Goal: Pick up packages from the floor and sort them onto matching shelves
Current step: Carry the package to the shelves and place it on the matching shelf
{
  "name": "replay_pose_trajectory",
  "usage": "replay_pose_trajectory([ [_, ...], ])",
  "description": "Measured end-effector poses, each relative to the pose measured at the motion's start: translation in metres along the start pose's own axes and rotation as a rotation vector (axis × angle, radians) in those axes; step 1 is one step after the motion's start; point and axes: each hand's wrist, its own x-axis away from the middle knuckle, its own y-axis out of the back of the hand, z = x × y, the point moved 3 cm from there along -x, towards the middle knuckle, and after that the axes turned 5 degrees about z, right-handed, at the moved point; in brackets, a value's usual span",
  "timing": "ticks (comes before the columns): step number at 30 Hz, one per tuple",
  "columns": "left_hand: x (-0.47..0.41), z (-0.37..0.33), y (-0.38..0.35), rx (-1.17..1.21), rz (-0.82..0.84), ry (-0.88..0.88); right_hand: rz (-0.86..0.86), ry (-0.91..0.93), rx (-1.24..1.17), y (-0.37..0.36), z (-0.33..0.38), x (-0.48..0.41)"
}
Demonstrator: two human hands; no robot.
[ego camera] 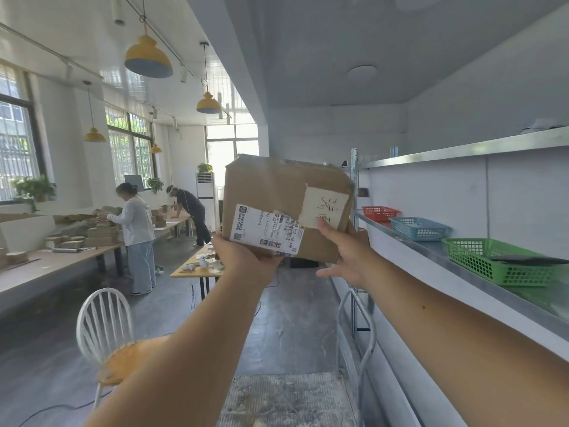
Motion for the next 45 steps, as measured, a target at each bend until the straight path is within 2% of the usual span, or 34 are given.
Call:
replay_pose_trajectory([
  [3,0.007,0.013,0.002,-0.022,-0.050,-0.023,0.065,-0.040,-0.111,0.002,-0.007,-0.002],
  [7,0.003,0.015,0.013,-0.113,-0.141,-0.017,-0.004,0.059,-0.232,0.017,-0.004,-0.007],
  [11,-0.006,0.003,0.017,-0.294,-0.183,-0.222,-0.024,0.122,-0.297,0.033,0.004,-0.006],
  [13,-0.003,0.004,0.012,-0.371,-0.156,-0.263,0.000,0.144,-0.343,0.039,0.005,-0.010],
  [15,0.002,0.005,0.005,-0.437,-0.143,-0.273,0.020,0.168,-0.386,0.039,0.007,-0.012],
  [20,0.000,0.006,-0.004,-0.385,-0.095,-0.163,-0.027,0.215,-0.444,0.033,0.004,-0.015],
  [24,0.013,0.005,-0.012,-0.459,-0.081,-0.228,-0.034,0.166,-0.425,0.026,0.001,-0.016],
  [30,0.007,0.006,-0.002,-0.334,-0.155,-0.190,0.154,0.087,-0.333,0.015,0.002,-0.014],
  [33,0.018,0.000,-0.007,-0.353,-0.155,-0.245,0.119,0.136,-0.277,0.007,0.003,-0.016],
  [38,-0.003,0.002,0.004,-0.277,-0.184,-0.206,0.045,0.171,-0.245,0.002,0.002,-0.020],
  [41,-0.004,0.003,0.006,-0.377,-0.182,-0.226,0.060,0.166,-0.286,0.000,0.003,-0.016],
  [45,0.006,0.003,0.003,-0.483,-0.135,-0.193,0.083,0.123,-0.190,0.002,0.000,-0.012],
])
